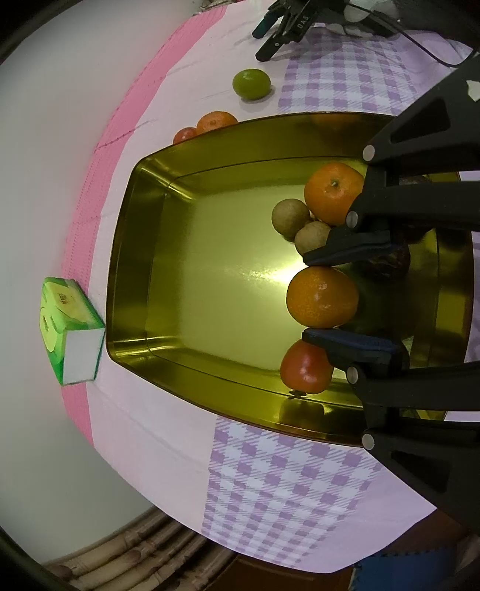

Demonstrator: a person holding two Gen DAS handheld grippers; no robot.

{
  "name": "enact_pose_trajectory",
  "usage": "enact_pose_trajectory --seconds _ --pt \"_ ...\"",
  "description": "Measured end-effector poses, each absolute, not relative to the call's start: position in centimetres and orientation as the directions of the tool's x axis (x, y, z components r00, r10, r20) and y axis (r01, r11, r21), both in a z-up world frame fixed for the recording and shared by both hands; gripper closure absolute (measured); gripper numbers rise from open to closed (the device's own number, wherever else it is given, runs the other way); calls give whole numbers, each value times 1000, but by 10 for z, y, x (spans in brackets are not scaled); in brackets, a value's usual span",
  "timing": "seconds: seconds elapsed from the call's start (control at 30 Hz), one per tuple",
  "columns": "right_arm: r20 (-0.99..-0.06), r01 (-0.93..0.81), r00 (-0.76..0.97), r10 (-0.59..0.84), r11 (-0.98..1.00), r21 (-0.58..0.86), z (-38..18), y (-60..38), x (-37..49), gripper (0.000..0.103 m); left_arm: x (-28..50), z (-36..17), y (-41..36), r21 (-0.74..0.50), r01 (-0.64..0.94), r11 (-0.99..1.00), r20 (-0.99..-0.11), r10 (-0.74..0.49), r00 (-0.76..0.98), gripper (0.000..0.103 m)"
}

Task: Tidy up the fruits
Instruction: 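Carry the tangerine with the left gripper over the tin tray, then lower the tangerine into the tray and open the left gripper, then move the right gripper toward the green tomato beside the tray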

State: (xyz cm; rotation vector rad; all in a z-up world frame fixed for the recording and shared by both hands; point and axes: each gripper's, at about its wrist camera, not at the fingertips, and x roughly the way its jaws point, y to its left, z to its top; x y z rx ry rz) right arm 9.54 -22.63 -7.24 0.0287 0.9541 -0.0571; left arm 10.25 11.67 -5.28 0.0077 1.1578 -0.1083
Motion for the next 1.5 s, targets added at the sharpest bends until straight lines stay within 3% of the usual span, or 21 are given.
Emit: enact_pose_trajectory --seconds 0.6,1.13,1.5 --pt "-816 62 577 -37 998 -1 -73 -226 96 0 103 -51 115 -54 78 995 -918 -80 389 70" --pt "-817 61 576 -37 998 -2 -72 -226 97 0 89 -20 131 -47 51 998 -890 -65 452 32" --pt "-820 66 570 -41 998 -4 -72 -225 97 0 68 -8 149 -43 8 999 -879 -42 476 19"
